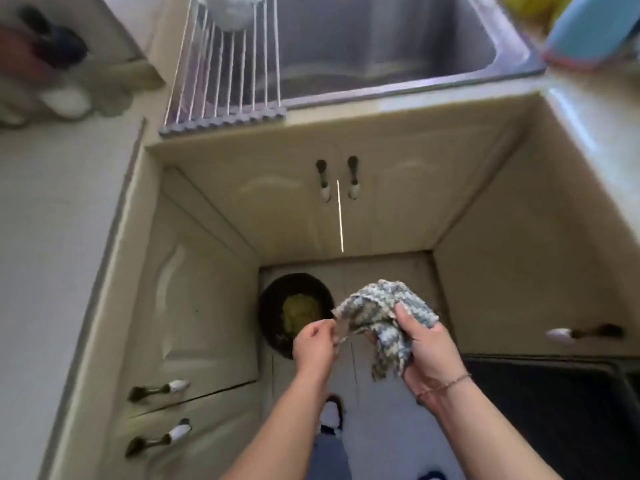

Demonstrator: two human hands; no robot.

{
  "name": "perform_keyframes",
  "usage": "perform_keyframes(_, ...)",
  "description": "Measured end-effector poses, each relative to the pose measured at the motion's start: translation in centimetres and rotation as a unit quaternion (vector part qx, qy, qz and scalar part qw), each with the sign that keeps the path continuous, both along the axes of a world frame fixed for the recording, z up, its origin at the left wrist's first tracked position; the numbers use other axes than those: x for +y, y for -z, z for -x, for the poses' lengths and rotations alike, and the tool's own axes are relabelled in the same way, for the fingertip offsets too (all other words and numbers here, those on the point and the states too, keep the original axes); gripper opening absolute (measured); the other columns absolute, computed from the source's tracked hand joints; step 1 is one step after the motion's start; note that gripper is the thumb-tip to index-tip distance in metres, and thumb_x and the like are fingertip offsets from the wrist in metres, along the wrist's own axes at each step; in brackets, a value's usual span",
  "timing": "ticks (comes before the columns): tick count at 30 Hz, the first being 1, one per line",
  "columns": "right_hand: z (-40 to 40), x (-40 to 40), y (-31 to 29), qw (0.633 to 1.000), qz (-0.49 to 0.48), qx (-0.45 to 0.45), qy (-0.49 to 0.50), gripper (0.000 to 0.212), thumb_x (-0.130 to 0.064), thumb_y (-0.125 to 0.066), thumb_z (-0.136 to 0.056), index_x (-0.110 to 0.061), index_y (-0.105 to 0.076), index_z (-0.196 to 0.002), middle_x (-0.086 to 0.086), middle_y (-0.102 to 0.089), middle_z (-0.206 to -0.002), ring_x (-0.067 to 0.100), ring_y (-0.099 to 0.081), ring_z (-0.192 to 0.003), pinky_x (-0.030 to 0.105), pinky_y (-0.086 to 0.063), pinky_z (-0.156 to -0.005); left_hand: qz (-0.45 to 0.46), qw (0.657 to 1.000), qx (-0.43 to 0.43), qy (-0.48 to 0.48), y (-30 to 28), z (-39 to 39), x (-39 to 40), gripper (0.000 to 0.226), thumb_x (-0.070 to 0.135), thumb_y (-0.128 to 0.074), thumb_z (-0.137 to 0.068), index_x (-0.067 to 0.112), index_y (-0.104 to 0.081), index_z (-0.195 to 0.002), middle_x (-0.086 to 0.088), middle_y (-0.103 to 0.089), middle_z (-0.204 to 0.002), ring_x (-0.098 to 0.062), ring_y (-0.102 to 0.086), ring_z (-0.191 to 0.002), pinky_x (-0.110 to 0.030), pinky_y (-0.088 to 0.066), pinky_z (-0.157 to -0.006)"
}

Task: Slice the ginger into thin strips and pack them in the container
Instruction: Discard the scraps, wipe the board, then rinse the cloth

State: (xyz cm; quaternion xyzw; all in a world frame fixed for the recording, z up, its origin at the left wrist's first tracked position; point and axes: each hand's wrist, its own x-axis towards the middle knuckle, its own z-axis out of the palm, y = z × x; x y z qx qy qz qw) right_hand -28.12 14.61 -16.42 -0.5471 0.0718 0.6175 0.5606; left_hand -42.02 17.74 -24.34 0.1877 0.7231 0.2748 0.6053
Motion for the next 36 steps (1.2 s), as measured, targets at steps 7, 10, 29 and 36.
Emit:
perform_keyframes(7, 4.7, 3.3, 14.2, 0.998, 0.039, 0.016, -0.045, 0.016, -0.007, -0.055, -0.094, 0.002, -0.061, -0.107, 0.025, -0.069, -0.109, 0.036, -0.068, -0.097, 0.042, -0.062, -0.069, 0.185, 0.98, 0.052, -0.054, 18.3, 8.3, 1.1, 0.059, 0.04, -0.064, -0.092, 0.005, -0.052, -0.139, -0.017, -0.059, -0.133, -0.037, -0.057, -0.121, -0.045, -0.047, -0.106)
perform_keyframes(10, 4.6, 3.5, 18.8, 0.997, 0.041, 0.01, -0.059, 0.017, -0.008, -0.054, -0.094, 0.001, -0.062, -0.106, 0.023, -0.071, -0.104, 0.034, -0.07, -0.09, 0.038, -0.062, -0.063, 0.195, 0.978, 0.053, -0.054, 23.4, 9.4, 1.6, 0.059, 0.04, -0.058, -0.099, 0.009, -0.044, -0.146, -0.011, -0.052, -0.141, -0.031, -0.054, -0.123, -0.04, -0.046, -0.107)
perform_keyframes(29, -0.1, 1.8, 14.5, 0.998, 0.041, -0.042, -0.012, 0.021, -0.013, -0.061, -0.089, -0.003, -0.063, -0.108, 0.019, -0.073, -0.103, 0.031, -0.071, -0.091, 0.047, -0.058, -0.082, 0.16, 0.973, 0.127, -0.107, 19.4, 7.0, -1.8, 0.013, 0.006, -0.062, -0.085, 0.007, -0.058, -0.097, -0.015, -0.065, -0.097, -0.035, -0.064, -0.083, -0.054, -0.057, -0.084)
perform_keyframes(36, -5.9, -6.9, -7.4, 0.991, -0.104, 0.047, 0.066, 0.045, -0.011, -0.083, -0.061, 0.003, -0.073, -0.102, 0.026, -0.07, -0.107, 0.033, -0.072, -0.088, 0.037, -0.06, -0.064, 0.163, 0.925, 0.266, 0.215, -0.5, 3.3, -5.7, 0.035, 0.022, -0.062, -0.094, -0.006, -0.065, -0.116, -0.022, -0.063, -0.105, -0.036, -0.06, -0.103, -0.037, -0.044, -0.088)
